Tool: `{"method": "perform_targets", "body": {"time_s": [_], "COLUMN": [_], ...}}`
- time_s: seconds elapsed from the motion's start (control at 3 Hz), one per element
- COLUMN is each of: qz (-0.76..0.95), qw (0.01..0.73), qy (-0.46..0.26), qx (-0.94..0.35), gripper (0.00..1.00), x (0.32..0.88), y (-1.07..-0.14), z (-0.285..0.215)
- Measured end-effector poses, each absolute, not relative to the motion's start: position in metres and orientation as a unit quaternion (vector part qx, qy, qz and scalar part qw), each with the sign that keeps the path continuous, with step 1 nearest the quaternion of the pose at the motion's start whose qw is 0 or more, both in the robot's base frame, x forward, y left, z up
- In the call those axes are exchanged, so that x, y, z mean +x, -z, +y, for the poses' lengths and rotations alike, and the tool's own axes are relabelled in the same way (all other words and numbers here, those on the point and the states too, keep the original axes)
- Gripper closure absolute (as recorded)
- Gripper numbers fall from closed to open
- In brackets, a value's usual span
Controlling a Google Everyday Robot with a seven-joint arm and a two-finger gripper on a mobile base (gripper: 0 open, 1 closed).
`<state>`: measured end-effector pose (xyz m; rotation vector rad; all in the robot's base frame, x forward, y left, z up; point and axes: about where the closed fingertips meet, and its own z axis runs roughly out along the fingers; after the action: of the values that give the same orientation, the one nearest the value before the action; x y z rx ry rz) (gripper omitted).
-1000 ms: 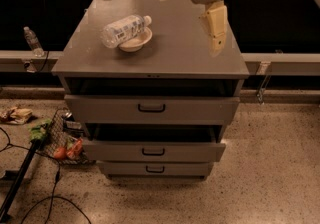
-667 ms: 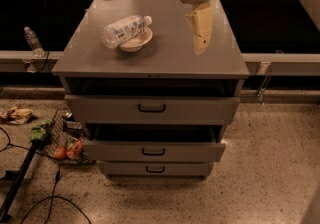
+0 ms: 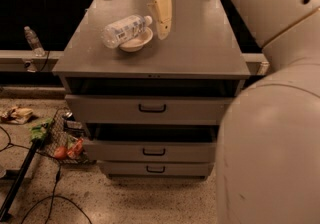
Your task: Pick blue plastic bottle from paper bowl and place on counter
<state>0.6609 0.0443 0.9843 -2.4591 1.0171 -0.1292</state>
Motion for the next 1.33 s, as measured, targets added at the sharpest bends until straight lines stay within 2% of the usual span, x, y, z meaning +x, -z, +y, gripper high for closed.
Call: {"method": "perform_targets", "body": {"time_s": [0.67,1.0,1.33], "qz": [0.333,0.341,0.335], "qw": [0.211,0.209,0.203], "qy": [0.028,0.037,0.033], "qx": [-0.918,-0.916,-0.919], "gripper": [0.00,0.00,0.26], "x": [0.731,0.756,0.770], "y": [-0.927,-0.911,-0.887], "z": [0.118,0.123,0.129]}}
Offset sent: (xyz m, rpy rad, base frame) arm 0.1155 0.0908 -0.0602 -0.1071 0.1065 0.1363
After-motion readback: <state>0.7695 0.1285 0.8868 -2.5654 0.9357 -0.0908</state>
